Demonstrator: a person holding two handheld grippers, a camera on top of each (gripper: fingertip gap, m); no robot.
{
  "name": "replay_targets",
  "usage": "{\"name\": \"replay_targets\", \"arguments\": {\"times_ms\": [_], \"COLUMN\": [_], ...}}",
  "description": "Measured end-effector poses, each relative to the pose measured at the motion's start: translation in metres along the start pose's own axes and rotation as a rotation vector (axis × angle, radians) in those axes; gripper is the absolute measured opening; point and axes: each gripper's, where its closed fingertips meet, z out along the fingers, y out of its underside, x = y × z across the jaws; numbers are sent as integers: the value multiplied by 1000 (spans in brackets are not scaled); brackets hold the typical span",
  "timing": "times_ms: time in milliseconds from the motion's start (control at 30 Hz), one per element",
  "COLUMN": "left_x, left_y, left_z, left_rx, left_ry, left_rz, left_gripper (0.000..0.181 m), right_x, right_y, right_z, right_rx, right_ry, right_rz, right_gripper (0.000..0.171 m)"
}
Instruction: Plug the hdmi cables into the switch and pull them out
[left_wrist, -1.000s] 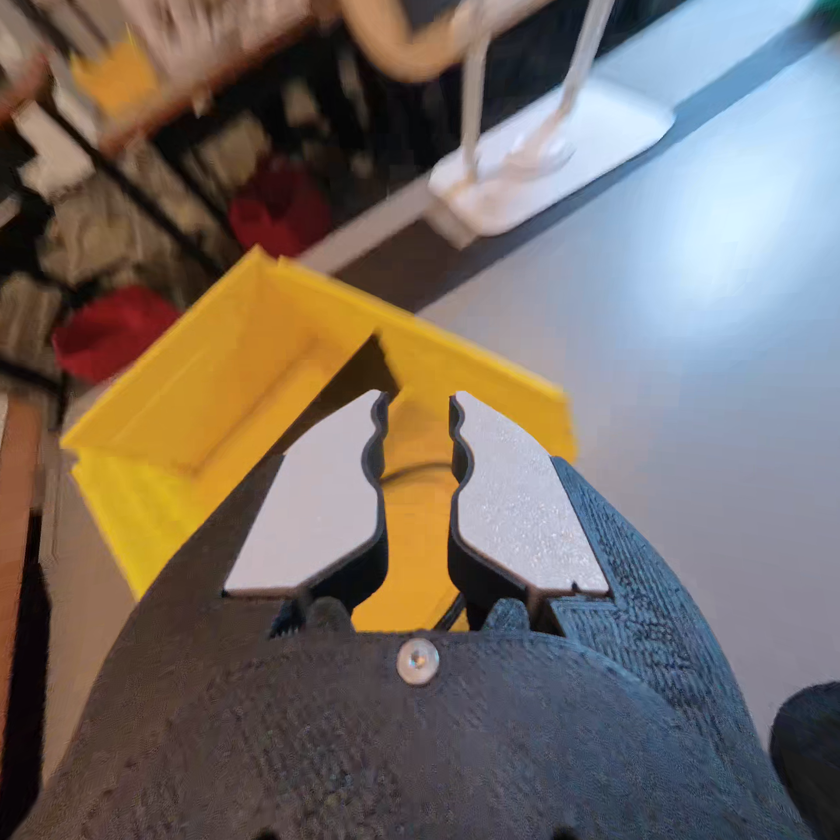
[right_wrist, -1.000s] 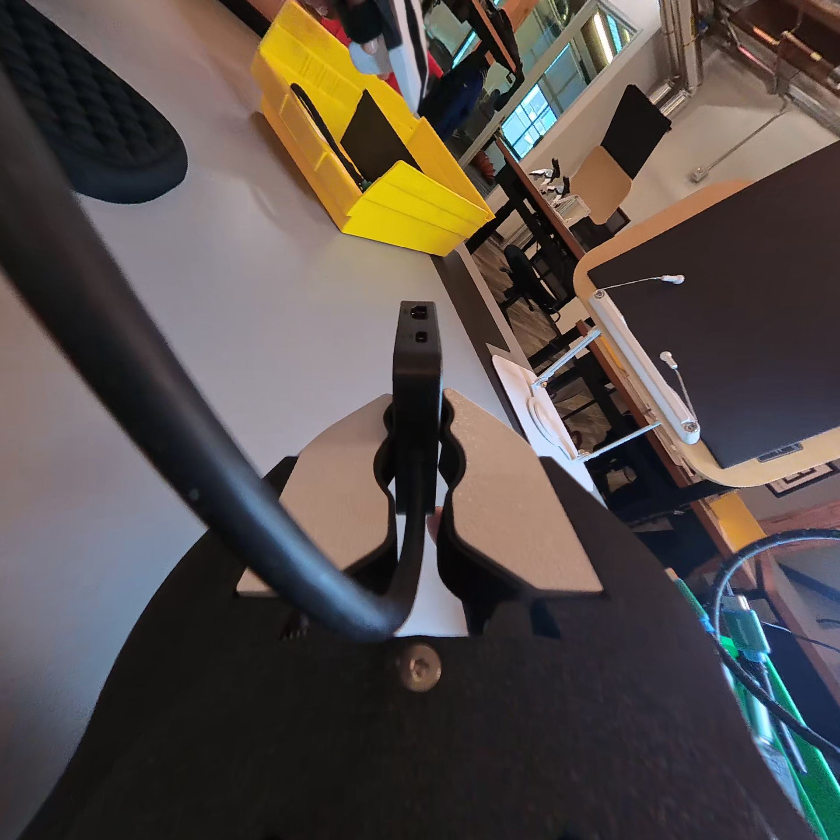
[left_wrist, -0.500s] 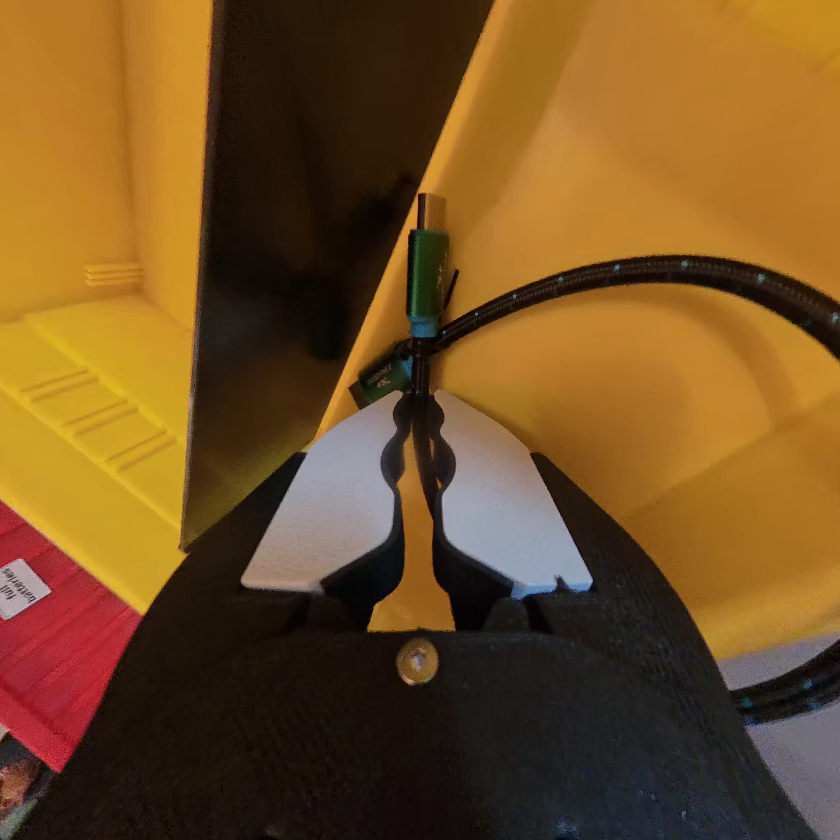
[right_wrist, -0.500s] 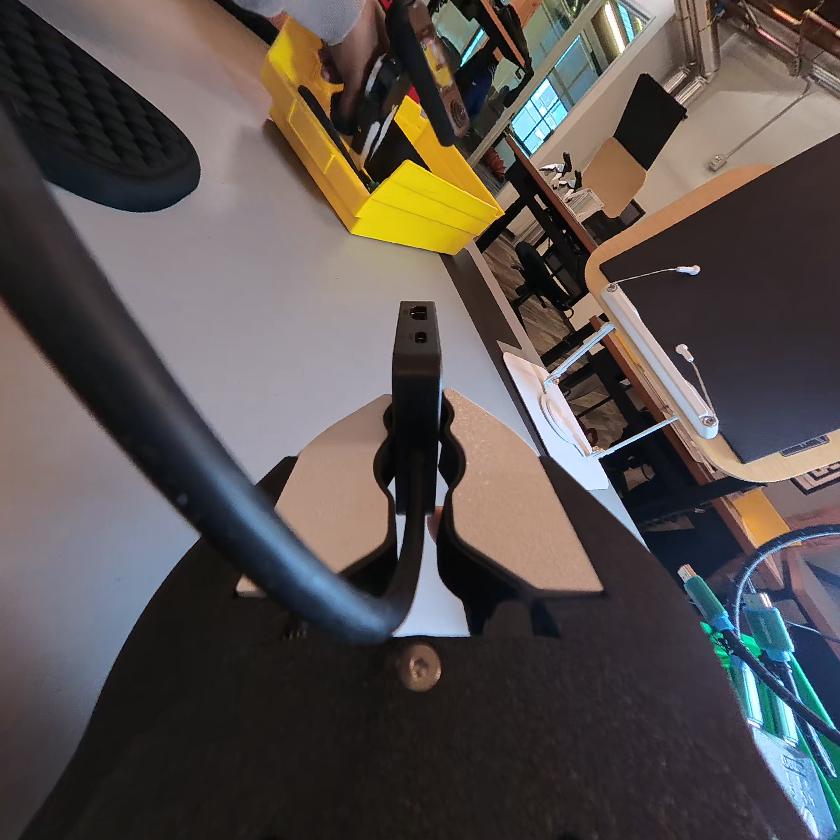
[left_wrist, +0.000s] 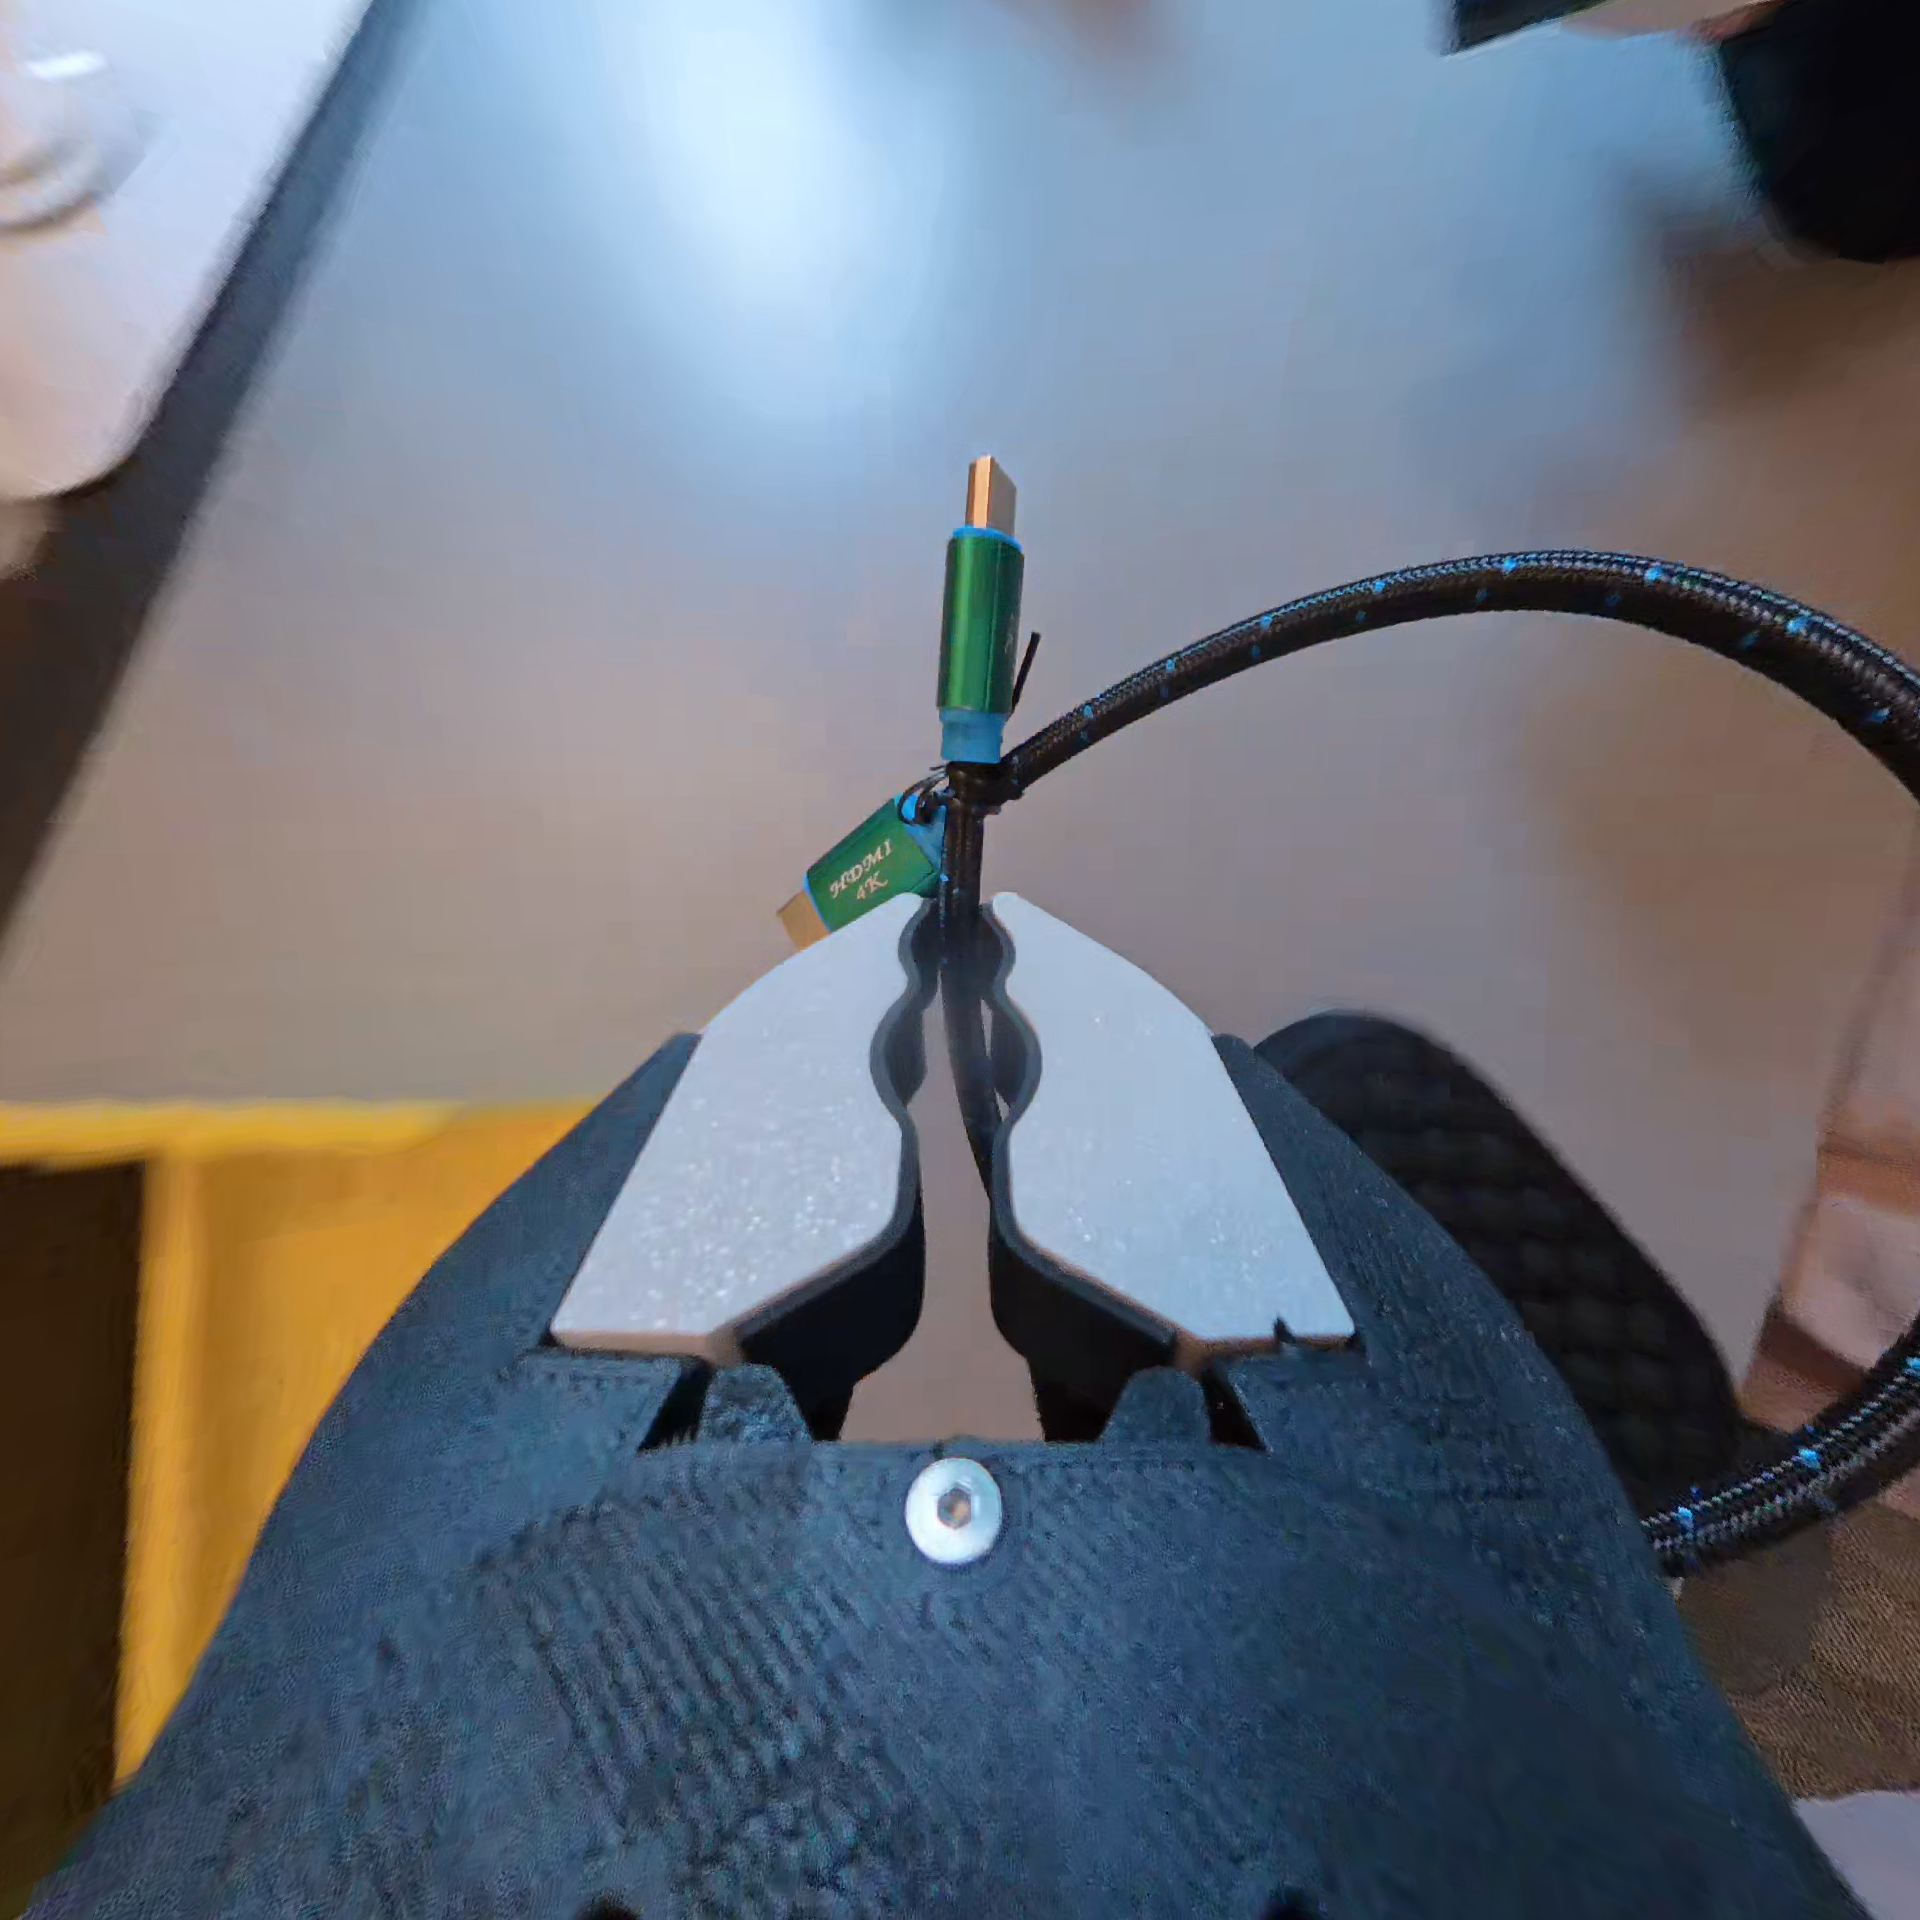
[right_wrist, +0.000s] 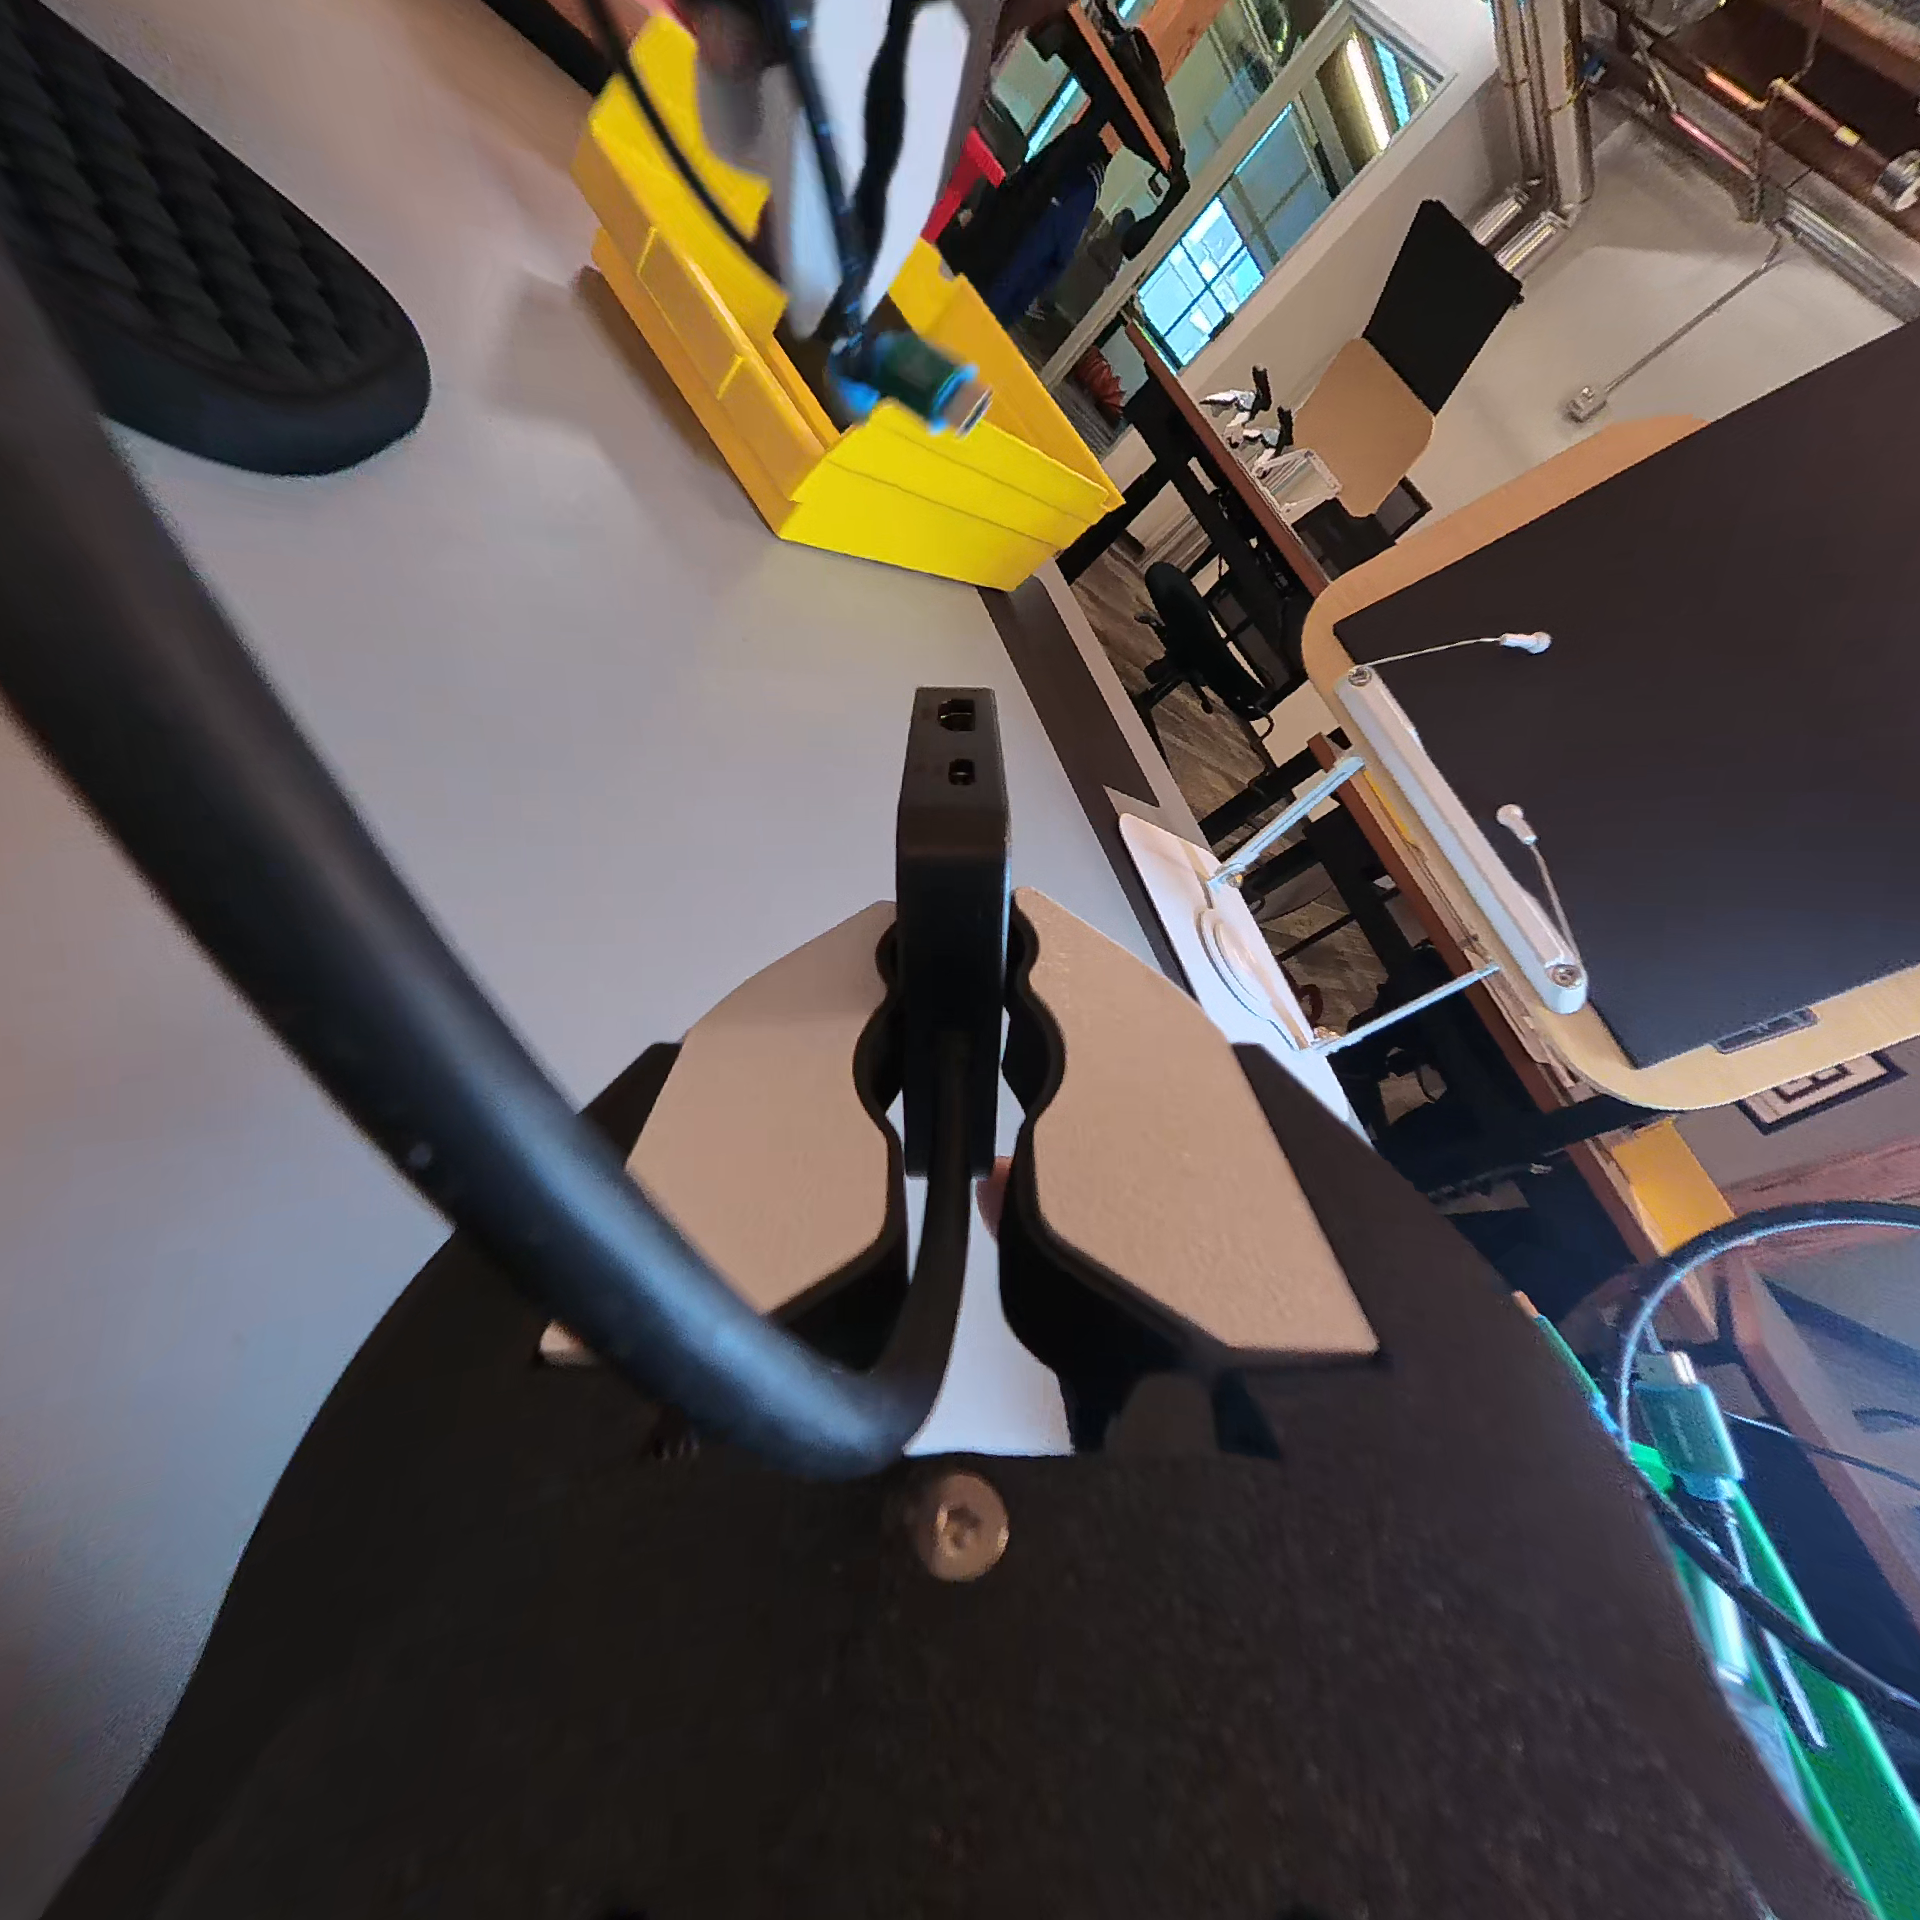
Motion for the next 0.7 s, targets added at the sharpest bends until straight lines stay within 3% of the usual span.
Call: {"name": "replay_targets", "arguments": {"times_ms": [33,167,300,467,533,700], "left_x": [18,64,75,73,93,159], "left_y": [-4,-6,-12,-28,-27,22], "left_z": [21,92,121,109,95,82], "left_rx": [14,-12,-25,65,88,-62], "left_ry": [62,203,194,100,112,178], "left_rz": [19,79,121,160,248,517], "left_gripper": [7,7,7,17,19,19], "right_x": [0,2,6,11,13,16], "right_y": [2,8,10,10,11,12], "right_z": [0,-1,-3,-7,-8,-8], "right_rx": [-8,-28,-27,-22,-20,-14], "right_ry": [4,9,16,32,38,39], "right_rz": [-13,-25,-12,-4,4,41], "right_gripper": [14,14,14,14,14,14]}}
